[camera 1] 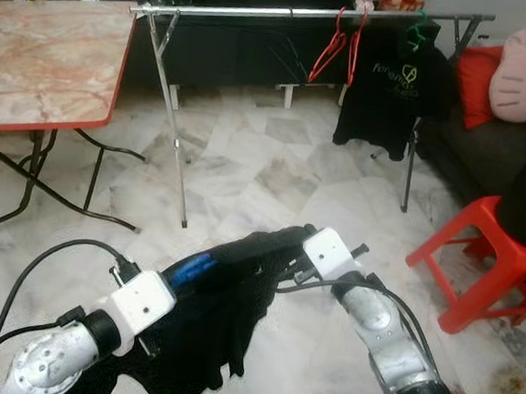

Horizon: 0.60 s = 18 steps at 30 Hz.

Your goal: Hang hanger

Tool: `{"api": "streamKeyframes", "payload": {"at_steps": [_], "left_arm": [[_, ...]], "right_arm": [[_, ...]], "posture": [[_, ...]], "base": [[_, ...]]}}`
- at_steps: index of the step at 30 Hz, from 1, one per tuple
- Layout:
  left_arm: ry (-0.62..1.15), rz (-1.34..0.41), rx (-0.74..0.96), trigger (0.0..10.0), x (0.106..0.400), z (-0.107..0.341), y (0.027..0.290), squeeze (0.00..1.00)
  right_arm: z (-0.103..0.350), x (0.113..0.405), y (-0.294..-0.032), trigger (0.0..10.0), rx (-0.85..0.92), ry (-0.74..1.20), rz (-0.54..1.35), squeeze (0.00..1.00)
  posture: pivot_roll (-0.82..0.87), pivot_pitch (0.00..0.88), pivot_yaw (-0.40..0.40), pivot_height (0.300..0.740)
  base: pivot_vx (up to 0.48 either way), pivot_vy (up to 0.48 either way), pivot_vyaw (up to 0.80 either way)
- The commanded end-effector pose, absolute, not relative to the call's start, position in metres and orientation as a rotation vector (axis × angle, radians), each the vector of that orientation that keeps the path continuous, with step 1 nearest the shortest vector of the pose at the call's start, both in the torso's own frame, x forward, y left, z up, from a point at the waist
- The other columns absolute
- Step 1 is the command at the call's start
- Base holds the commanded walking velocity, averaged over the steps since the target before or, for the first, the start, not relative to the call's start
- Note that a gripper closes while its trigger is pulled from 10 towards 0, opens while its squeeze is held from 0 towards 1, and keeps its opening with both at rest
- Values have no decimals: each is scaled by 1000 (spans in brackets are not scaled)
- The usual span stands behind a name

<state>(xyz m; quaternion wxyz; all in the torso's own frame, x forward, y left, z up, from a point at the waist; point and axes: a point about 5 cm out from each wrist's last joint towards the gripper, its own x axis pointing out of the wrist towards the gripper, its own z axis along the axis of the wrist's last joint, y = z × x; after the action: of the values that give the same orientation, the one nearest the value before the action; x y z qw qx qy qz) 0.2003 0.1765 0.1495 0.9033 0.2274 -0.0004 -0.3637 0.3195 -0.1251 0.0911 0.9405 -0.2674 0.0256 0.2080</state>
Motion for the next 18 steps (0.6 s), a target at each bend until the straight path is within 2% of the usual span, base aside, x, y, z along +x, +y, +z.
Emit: {"api": "streamKeyframes", "payload": {"at_steps": [1, 4, 5, 9, 12, 14, 18], "left_arm": [[29, -856, 479, 10000, 191, 155, 183, 0], [152, -998, 483, 10000, 177, 147, 188, 0], [211, -1096, 454, 10000, 166, 146, 188, 0], [231, -1186, 309, 10000, 158, 156, 193, 0], [205, -1145, 319, 10000, 164, 157, 200, 0], [129, -1079, 252, 10000, 172, 166, 206, 0], [107, -1047, 198, 10000, 175, 168, 214, 0]], "right_arm": [[91, 321, -129, 0, -538, 63, 419, 0], [90, 321, -127, 0, -536, 65, 430, 0], [89, 321, -125, 0, -536, 66, 438, 0], [89, 321, -123, 0, -532, 66, 442, 0], [89, 321, -123, 0, -529, 66, 442, 0], [88, 320, -126, 0, -531, 71, 442, 0], [87, 320, -129, 0, -526, 78, 436, 0]], "posture": [[3, 77, -36, 740], [10, 77, -37, 740], [10, 77, -37, 740], [12, 76, -37, 740], [3, 74, -39, 740], [-2, 73, -42, 740], [-5, 73, -42, 740]], "base": [[0, 0, 0], [0, 0, 0], [0, 0, 0], [0, 0, 0], [0, 0, 0], [0, 0, 0], [0, 0, 0]]}}
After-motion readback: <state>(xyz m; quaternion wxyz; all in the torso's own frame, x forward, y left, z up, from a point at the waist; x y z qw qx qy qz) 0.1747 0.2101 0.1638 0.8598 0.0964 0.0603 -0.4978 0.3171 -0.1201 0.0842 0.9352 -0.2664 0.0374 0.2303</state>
